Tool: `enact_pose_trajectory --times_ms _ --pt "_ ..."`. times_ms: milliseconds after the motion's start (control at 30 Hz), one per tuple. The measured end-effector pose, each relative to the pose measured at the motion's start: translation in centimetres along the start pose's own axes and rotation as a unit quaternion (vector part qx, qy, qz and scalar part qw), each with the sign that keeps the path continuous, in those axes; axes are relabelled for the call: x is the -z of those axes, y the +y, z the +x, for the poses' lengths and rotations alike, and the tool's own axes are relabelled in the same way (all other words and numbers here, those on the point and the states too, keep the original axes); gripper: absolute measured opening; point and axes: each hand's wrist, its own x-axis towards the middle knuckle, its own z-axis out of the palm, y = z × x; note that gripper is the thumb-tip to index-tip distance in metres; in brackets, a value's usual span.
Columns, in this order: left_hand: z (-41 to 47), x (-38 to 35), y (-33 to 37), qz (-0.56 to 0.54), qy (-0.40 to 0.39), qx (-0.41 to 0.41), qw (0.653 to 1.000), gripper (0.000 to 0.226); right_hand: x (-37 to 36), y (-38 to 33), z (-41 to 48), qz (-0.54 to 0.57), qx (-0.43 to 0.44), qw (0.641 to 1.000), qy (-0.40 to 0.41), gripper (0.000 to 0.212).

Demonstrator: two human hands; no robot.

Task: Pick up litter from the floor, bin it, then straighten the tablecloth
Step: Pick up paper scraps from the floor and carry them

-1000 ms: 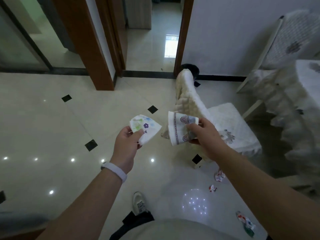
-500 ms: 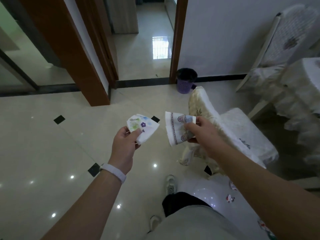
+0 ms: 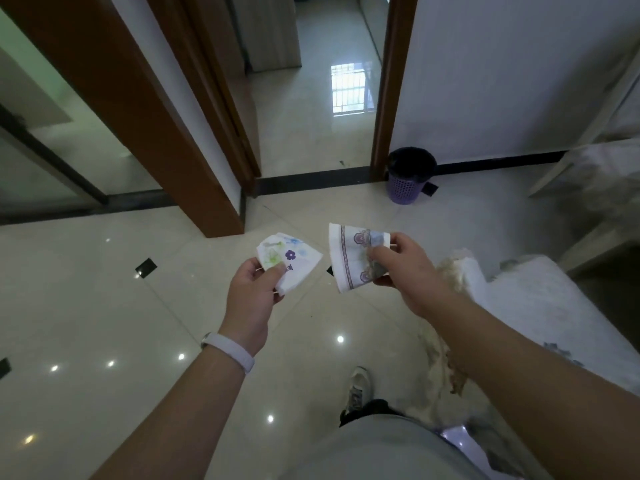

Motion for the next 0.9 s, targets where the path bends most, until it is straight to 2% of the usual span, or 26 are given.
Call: enact_pose_trajectory --times_ms 333,567,900 --pt "11.1 -8.7 5.0 0.015 -0.067 -0.006 0.998 0.020 4.1 -6.3 10.0 0.016 0.004 0.999 0.042 0.019" --pt "20.3 -14.2 6.9 0.037 -0.141 0.002 0.989 0.020 6.4 -7.5 16.7 0.029 -0.007 0.992 0.119 0.015" --pt "38.2 -21.6 11.4 0.056 -0.232 0.039 0.970 0.022 5.8 -12.8 29.6 0.017 -0.020 0.969 0.244 0.013"
